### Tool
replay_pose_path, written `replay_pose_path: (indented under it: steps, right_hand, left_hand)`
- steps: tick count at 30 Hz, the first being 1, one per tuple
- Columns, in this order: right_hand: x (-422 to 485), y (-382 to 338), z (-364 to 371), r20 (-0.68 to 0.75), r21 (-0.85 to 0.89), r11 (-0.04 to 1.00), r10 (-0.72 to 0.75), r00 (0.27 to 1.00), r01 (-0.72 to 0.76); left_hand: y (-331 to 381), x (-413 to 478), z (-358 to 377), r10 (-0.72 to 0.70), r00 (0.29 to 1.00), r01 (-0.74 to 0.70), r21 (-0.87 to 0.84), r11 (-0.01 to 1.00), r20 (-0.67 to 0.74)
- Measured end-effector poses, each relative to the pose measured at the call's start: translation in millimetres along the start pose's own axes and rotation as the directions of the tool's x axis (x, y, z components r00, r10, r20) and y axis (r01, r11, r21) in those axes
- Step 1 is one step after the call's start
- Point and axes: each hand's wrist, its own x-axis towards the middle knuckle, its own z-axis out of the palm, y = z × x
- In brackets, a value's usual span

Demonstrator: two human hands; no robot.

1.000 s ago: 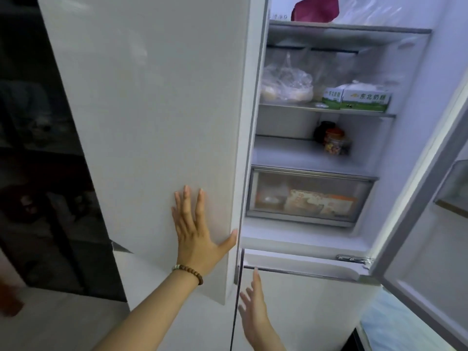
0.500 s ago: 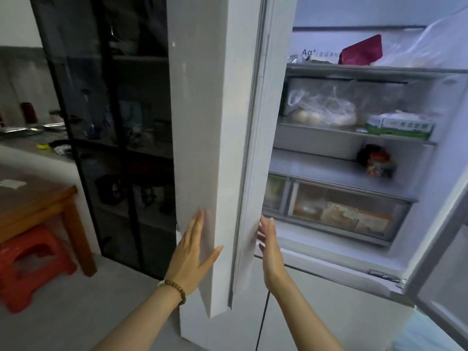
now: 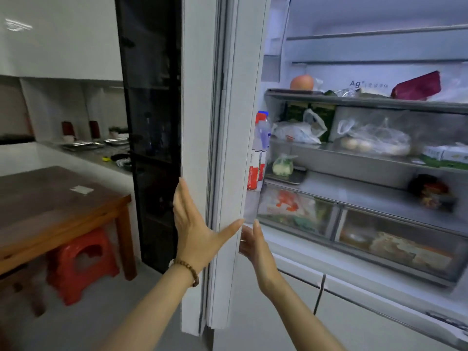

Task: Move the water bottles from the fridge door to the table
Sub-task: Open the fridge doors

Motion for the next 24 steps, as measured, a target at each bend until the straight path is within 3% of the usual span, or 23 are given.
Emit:
replay_pose_path:
  steps: [9,24]
  right_hand:
    - [29.8,-5.1,75.7,0.164,0.015,1.000,-0.005,0.986,0.002]
    - [51.8,-13.5,124.7,0.295,0.008,0.999,0.045,0.954,-0.050]
  left_hand:
    - [-30.5,48.1,-44.5,-0.231,0.969,0.240,0.103,0.965,-0.092]
    - [-66.5,76.5,-87.9,-0.320,0.947,0.321,0.058,0.945,-0.033]
